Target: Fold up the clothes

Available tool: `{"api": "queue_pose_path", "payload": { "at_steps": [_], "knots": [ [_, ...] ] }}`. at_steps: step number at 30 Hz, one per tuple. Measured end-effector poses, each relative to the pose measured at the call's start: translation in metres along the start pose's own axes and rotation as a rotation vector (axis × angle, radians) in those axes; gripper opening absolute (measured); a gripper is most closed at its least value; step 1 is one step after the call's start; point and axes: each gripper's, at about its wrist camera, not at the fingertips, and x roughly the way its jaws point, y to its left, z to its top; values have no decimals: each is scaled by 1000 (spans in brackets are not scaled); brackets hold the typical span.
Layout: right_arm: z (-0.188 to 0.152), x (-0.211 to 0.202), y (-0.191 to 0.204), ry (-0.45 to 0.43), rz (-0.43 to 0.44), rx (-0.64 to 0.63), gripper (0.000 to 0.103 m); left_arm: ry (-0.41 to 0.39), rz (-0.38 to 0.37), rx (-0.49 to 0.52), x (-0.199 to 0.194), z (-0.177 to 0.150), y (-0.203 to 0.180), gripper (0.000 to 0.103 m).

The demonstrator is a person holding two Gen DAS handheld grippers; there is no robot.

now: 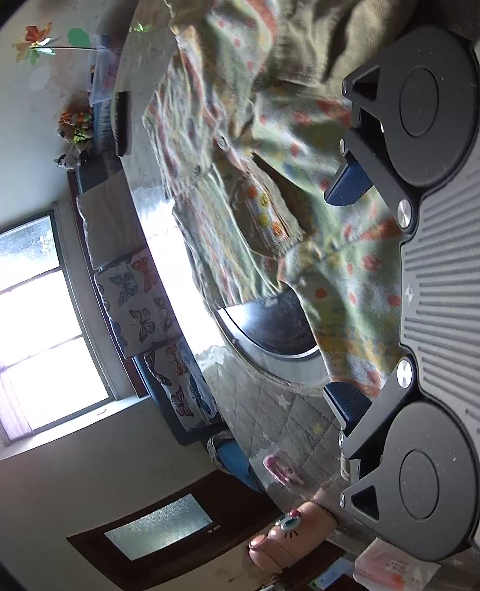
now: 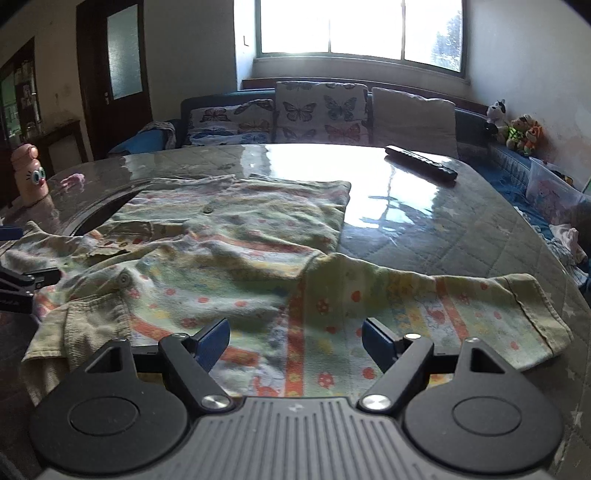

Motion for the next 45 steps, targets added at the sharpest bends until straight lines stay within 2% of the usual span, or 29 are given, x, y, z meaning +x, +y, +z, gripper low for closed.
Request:
{"api": "queue_pose_path", "payload": {
  "at_steps": [3, 6, 8, 12, 18, 22, 28, 34, 42, 45],
  "knots": [
    [5, -4, 21, 0, 82, -39, 75, -6, -22, -4, 5, 7, -9, 103],
    [5, -8, 43, 11, 168, -83, 67, -8, -47, -3, 9, 11, -16, 103],
    [4, -9, 57, 15, 219, -116, 57, -3, -74, 1, 11, 11, -20, 103],
    [1, -6, 86, 35, 308, -189, 47, 5, -128, 3, 11, 8, -23, 103],
    [-5, 9, 110, 52, 341, -234, 28, 6, -129, -22, 12, 9, -17, 103],
    [-5, 12, 108, 57, 336, -208, 5, -3, -127, -64, 10, 15, -6, 103],
    [5, -10, 83, -8, 347, -105, 4, 16, -102, -84, 23, 23, -7, 103],
    [15, -21, 61, -44, 359, 10, 4, 31, -149, -30, 30, 20, -27, 103],
    [16, -16, 58, -44, 364, 29, 4, 0, -243, 31, 17, 16, -39, 103],
    [15, -14, 61, -35, 370, 24, 4, -6, -251, 47, 15, 13, -42, 103]
  ]
}}
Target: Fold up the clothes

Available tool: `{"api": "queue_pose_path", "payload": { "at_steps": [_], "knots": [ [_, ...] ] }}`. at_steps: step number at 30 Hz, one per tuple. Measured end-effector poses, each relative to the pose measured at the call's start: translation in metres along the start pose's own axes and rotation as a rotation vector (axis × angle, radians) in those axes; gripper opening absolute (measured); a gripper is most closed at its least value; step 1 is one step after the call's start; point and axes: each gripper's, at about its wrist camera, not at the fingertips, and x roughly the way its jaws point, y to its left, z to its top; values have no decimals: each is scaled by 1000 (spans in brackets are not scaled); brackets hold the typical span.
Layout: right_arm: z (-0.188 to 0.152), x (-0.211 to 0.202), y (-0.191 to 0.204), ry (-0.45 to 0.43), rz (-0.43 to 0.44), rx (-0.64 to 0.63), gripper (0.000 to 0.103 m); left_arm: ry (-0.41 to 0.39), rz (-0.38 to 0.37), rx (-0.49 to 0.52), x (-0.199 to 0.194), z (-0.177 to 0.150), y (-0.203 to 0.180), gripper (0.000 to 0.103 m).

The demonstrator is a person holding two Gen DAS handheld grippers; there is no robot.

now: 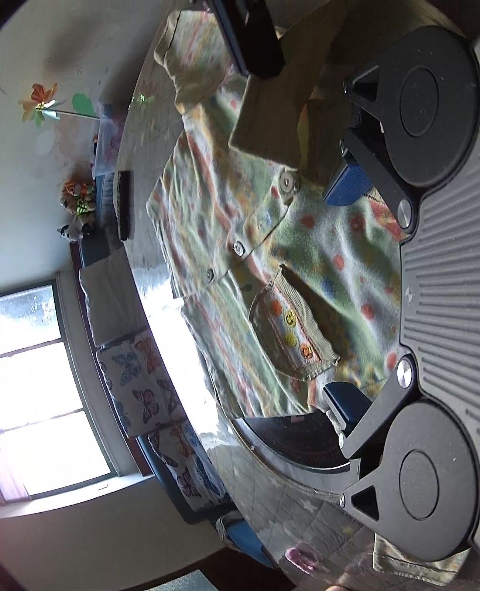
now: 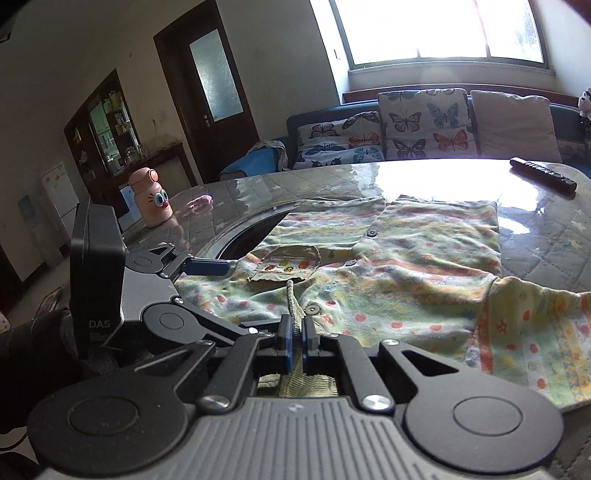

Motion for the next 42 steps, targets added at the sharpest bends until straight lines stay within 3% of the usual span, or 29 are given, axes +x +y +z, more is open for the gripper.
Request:
{"api": "queue_pose_path", "payload": {
  "at_steps": [4, 9, 12, 16, 23, 26, 29, 31, 35, 42],
  "knots": [
    [0, 4, 4, 23, 18, -20, 4, -9, -45, -18, -8, -1, 5, 103],
    [-1, 7, 10, 40, 53, -34, 11, -26, -45, -16, -21, -7, 11, 103],
    [1, 6, 9, 13, 60, -19, 23, -35, -30, -27, -30, -10, 20, 103],
    [2, 14, 4, 17, 24, -7, 25, -51, 3, -48, -41, -11, 33, 103],
    [-17, 43, 14, 117, -37, -119, 24, -93, 27, -92, -51, 0, 42, 103],
    [-22, 41, 24, 113, -61, -186, 27, -99, 9, -91, -47, 6, 35, 103],
    [-21, 32, 25, 96, -65, -192, 40, -97, -9, -91, -39, 12, 26, 103],
    [-22, 30, 23, 95, -74, -187, 42, -91, -24, -93, -32, 17, 19, 103],
    [-26, 24, 16, 110, -85, -160, 49, -57, -32, -72, -14, 21, 2, 103],
    [-25, -10, -12, 47, -142, -62, 57, -11, -18, -24, 4, 10, -13, 103]
  ]
}}
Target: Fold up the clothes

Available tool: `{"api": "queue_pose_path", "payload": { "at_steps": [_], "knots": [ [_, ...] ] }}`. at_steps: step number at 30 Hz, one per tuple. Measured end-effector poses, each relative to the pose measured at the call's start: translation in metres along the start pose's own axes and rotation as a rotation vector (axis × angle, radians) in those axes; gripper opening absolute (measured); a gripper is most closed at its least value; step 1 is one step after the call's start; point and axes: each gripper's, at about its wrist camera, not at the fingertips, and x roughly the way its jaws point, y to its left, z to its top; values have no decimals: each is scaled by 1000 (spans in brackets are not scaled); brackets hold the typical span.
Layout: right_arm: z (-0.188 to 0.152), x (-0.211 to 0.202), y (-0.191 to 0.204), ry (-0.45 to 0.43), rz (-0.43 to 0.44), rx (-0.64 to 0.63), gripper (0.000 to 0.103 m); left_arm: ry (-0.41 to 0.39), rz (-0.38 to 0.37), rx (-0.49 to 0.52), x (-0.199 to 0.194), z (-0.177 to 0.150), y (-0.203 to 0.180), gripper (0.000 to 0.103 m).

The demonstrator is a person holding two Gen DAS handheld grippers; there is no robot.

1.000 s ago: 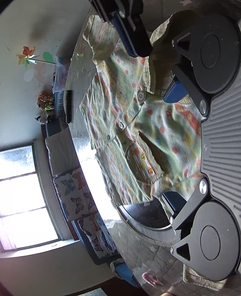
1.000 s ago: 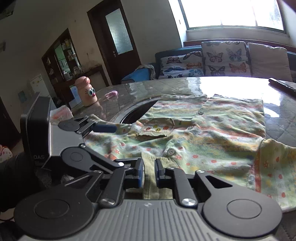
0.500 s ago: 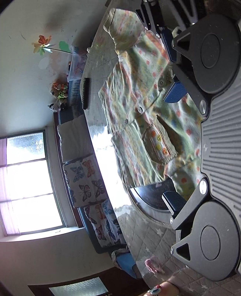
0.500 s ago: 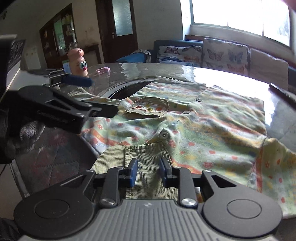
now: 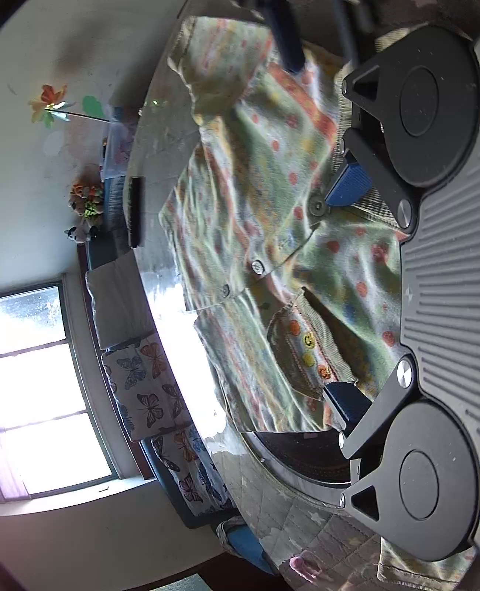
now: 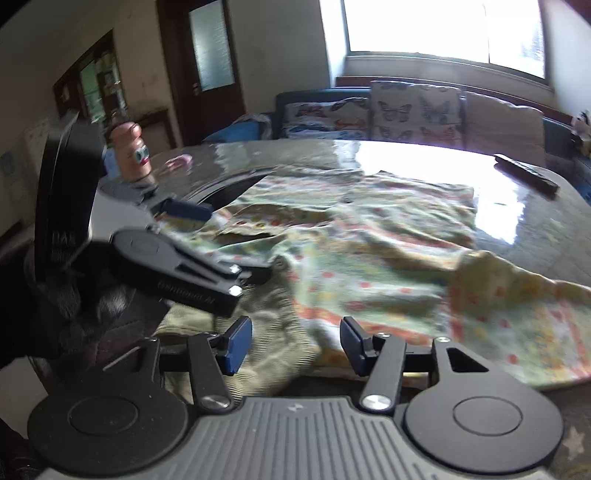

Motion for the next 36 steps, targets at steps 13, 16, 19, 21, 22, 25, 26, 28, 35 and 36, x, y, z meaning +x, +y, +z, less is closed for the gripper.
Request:
{"api": "queue_pose_path", "payload": {
  "at_steps": [13, 16, 19, 21, 22, 25, 26, 28, 35, 36],
  "knots": [
    [-10, -23, -128, -108, -379, 283, 59, -1, -4, 8, -3, 0, -3, 103],
    [-17, -27, -160, -104, -464, 338, 58, 2, -4, 4, -3, 0, -3, 103],
    [-25, -30, -183, -90, -530, 367, 54, 3, -2, 3, -3, 1, -3, 103],
    [-31, -33, -195, -86, -564, 386, 54, 5, -2, 4, -3, 1, -3, 103],
    [-33, -34, -198, -85, -570, 391, 51, 7, -3, 4, -3, 0, -3, 103],
    [-37, -39, -204, -96, -589, 403, 49, 10, -3, 4, -2, 1, -2, 103],
    [-36, -41, -205, -104, -610, 406, 49, 10, -2, 4, -3, 1, -2, 103],
    [-38, -47, -208, -131, -624, 433, 49, 10, -1, 4, -3, 1, -2, 103],
    [-35, -40, -231, -114, -681, 475, 48, 9, 3, 4, -4, 2, -3, 103],
    [-36, -39, -233, -110, -681, 483, 48, 9, 4, 4, -4, 2, -3, 103]
  ]
}}
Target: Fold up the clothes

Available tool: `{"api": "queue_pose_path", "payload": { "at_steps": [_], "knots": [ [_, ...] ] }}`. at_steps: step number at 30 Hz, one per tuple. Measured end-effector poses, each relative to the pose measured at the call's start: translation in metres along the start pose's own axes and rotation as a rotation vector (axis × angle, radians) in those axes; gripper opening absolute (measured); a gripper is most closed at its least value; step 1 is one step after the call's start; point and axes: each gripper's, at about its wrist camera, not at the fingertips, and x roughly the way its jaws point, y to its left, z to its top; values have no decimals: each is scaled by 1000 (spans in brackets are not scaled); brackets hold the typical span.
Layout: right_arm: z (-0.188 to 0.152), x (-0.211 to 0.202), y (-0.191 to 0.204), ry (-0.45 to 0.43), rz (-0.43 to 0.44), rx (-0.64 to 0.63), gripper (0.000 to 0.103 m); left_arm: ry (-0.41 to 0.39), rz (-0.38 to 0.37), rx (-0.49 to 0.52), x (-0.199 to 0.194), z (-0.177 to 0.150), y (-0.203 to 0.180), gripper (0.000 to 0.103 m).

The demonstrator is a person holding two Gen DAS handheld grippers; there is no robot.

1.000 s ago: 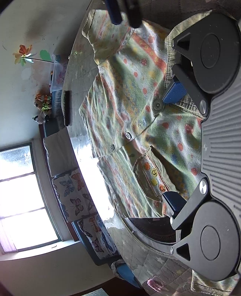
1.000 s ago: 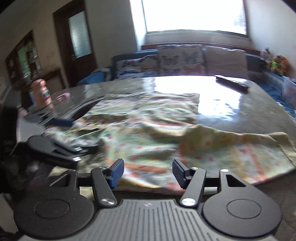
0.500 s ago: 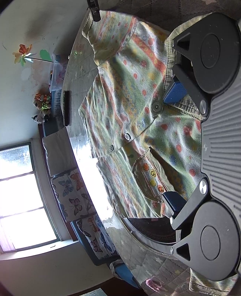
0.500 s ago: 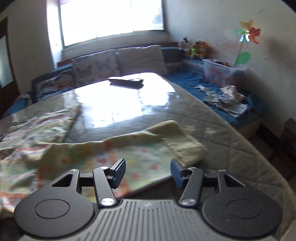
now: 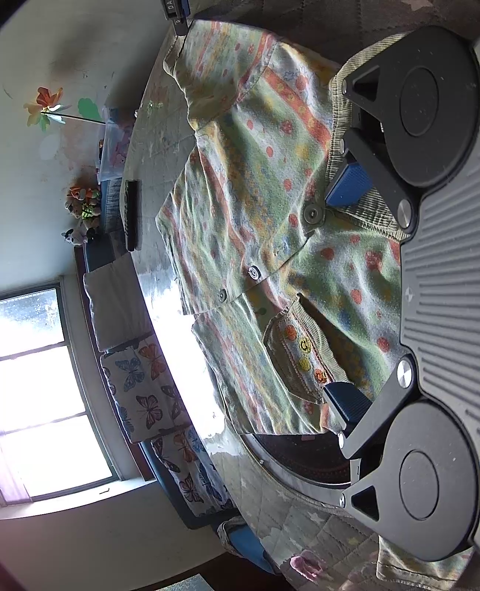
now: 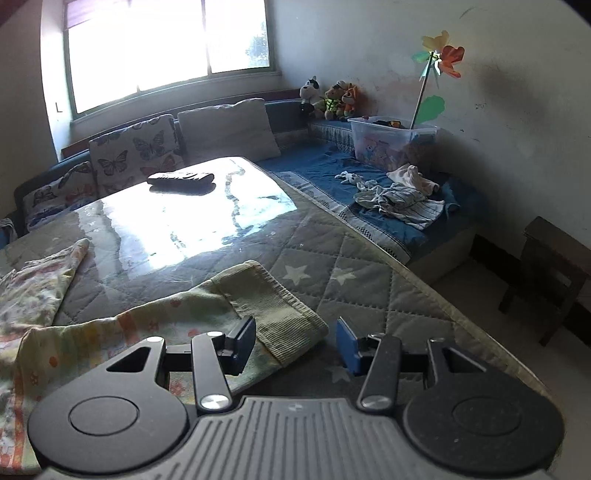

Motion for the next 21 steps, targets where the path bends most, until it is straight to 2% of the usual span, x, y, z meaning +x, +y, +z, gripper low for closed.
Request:
{"api": "queue_pose_path", "payload": {
  "at_steps": [1, 3, 5, 8, 14, 21],
  "knots": [
    [-1, 1, 0, 0, -2, 1, 47, 1, 1, 0, 0, 0, 0, 103],
    [-2, 2, 1, -5, -2, -3, 38, 2, 1, -1, 0, 0, 1, 103],
    [-3, 1, 7, -6, 10, -8, 23, 2, 1, -2, 0, 0, 1, 103],
    [-5, -2, 9, -9, 28, -9, 9, -4, 0, -4, -2, 1, 1, 103],
    [6, -25, 10, -54, 59, 13, 7, -16, 4, -14, -7, 2, 4, 103],
    [37, -83, 51, -150, 262, -47, 7, -23, 3, -35, -11, -1, 9, 103]
  ]
}}
